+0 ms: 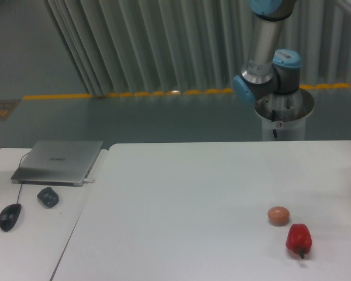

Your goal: Place the yellow pepper in a basket

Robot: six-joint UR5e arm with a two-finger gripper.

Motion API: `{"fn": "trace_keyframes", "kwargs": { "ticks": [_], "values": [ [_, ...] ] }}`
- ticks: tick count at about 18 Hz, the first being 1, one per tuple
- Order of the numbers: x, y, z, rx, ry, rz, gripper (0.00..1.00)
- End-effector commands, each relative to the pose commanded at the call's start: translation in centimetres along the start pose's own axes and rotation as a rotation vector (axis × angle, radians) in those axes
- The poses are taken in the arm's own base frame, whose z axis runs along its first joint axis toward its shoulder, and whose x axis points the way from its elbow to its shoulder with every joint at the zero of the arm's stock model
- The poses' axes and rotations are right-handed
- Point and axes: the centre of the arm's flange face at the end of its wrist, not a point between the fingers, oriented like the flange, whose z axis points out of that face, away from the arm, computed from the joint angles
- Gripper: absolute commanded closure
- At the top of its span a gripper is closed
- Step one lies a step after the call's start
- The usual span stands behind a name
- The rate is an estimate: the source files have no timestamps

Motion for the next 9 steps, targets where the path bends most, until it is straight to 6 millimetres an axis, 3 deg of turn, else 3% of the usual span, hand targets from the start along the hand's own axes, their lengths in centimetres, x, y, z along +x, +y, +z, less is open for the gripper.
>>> {"fn": "trace_keyframes", "kwargs": {
  "ticks": [9],
  "values": [
    [0.12, -0.07, 0.18, 0.002, 0.003, -0.002, 0.0]
  ]
}}
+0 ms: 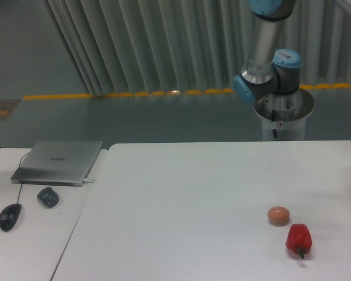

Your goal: Place the yellow pepper in a basket

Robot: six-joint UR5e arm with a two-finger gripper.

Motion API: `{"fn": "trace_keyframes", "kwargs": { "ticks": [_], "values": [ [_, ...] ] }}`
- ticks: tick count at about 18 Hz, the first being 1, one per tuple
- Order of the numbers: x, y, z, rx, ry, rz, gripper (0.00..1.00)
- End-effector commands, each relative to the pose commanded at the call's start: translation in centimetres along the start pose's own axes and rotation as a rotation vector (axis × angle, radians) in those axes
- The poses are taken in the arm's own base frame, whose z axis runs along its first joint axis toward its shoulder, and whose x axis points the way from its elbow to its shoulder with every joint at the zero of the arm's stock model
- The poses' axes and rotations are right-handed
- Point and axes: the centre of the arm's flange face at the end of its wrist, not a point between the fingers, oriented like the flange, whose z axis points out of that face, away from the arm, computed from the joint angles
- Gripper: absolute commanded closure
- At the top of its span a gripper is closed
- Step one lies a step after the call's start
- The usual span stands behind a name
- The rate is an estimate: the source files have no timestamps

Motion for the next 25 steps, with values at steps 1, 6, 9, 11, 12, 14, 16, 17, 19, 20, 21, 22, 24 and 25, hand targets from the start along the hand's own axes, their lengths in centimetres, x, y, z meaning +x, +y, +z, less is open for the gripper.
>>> {"fn": "trace_keyframes", "kwargs": {
  "ticks": [1, 6, 9, 11, 12, 14, 16, 17, 19, 20, 21, 22, 24, 25],
  "values": [
    [0.0, 0.0, 0.0, 0.0, 0.0, 0.002, 0.0],
    [0.0, 0.0, 0.0, 0.0, 0.0, 0.0, 0.0],
    [0.0, 0.0, 0.0, 0.0, 0.0, 0.0, 0.0],
    [0.0, -0.1, 0.0, 0.0, 0.0, 0.002, 0.0],
    [0.0, -0.1, -0.1, -0.001, -0.001, -0.003, 0.0],
    [0.0, -0.1, -0.1, -0.001, -0.001, -0.015, 0.0],
    [0.0, -0.2, -0.1, -0.001, -0.001, -0.014, 0.0],
    [-0.1, -0.2, -0.2, -0.002, -0.003, -0.012, 0.0],
    [0.0, -0.2, -0.2, -0.002, -0.003, -0.014, 0.0],
    [0.0, -0.2, -0.6, -0.004, -0.008, -0.014, 0.0],
    [0.1, -0.5, -1.1, -0.008, -0.015, -0.012, 0.0],
    [0.1, -0.9, -1.2, -0.01, -0.017, -0.006, 0.0],
    [0.0, -1.3, -1.3, -0.011, -0.019, -0.002, 0.0],
    [-0.1, -1.5, -1.4, -0.013, -0.02, -0.008, 0.0]
  ]
}}
